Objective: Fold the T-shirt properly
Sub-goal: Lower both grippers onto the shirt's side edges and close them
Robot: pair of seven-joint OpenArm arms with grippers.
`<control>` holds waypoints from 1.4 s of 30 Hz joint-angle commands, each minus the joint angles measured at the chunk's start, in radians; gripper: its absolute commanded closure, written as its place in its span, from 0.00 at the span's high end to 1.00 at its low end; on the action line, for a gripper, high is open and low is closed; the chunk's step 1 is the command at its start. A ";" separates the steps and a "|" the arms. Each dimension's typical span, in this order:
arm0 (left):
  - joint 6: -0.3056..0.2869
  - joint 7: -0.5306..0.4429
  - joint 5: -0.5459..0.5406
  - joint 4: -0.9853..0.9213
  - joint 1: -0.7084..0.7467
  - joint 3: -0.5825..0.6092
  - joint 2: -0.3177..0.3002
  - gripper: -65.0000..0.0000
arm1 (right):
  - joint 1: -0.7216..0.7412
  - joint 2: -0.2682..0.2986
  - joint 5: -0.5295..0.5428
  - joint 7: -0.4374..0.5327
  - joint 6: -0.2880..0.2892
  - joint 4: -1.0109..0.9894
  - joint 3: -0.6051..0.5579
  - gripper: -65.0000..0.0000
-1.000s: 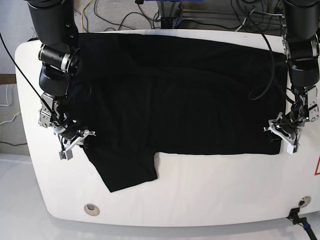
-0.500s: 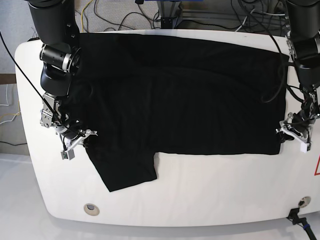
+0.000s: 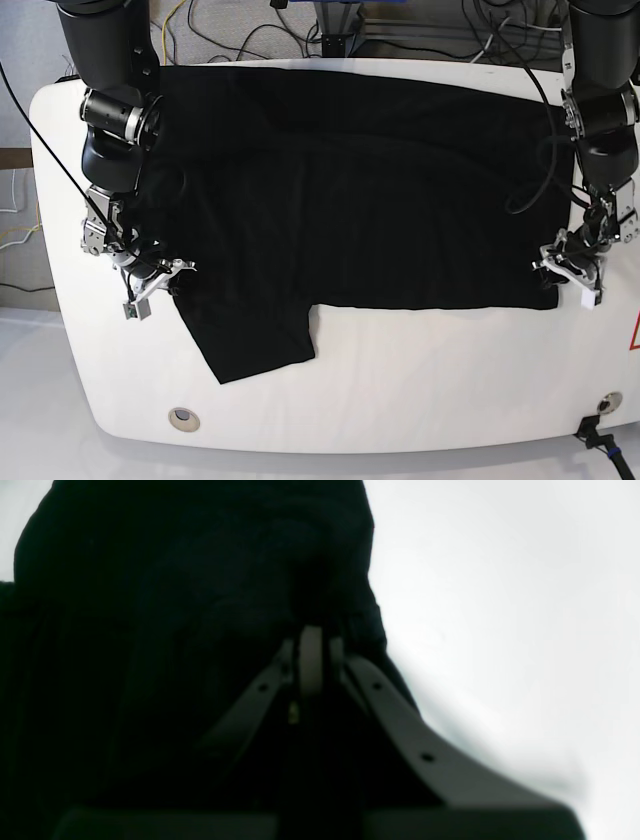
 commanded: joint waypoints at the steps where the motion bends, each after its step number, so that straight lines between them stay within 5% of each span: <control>1: 0.035 0.007 0.014 0.007 -0.023 -0.002 -0.028 0.42 | 0.013 0.013 -0.004 -0.006 0.005 0.019 -0.001 0.00; 15: 0.061 -0.070 0.043 0.002 -0.036 0.000 -0.047 0.42 | -0.024 0.011 -0.002 -0.006 0.007 0.080 -0.001 0.00; 32: 0.053 -0.070 0.091 0.036 -0.032 -0.005 0.027 0.40 | -0.024 0.011 -0.002 -0.006 0.007 0.080 -0.001 0.00; 34: 0.053 -0.068 0.091 0.057 -0.023 -0.005 0.027 0.32 | -0.024 0.011 -0.002 -0.006 0.007 0.080 -0.001 0.00; 38: 0.054 -0.070 0.091 0.066 -0.019 -0.006 0.027 0.00 | -0.024 0.011 -0.002 -0.006 0.007 0.082 -0.001 0.00; 42: 0.056 -0.070 0.091 0.068 -0.019 -0.006 0.027 0.00 | -0.024 0.011 -0.002 -0.006 0.007 0.083 -0.001 0.00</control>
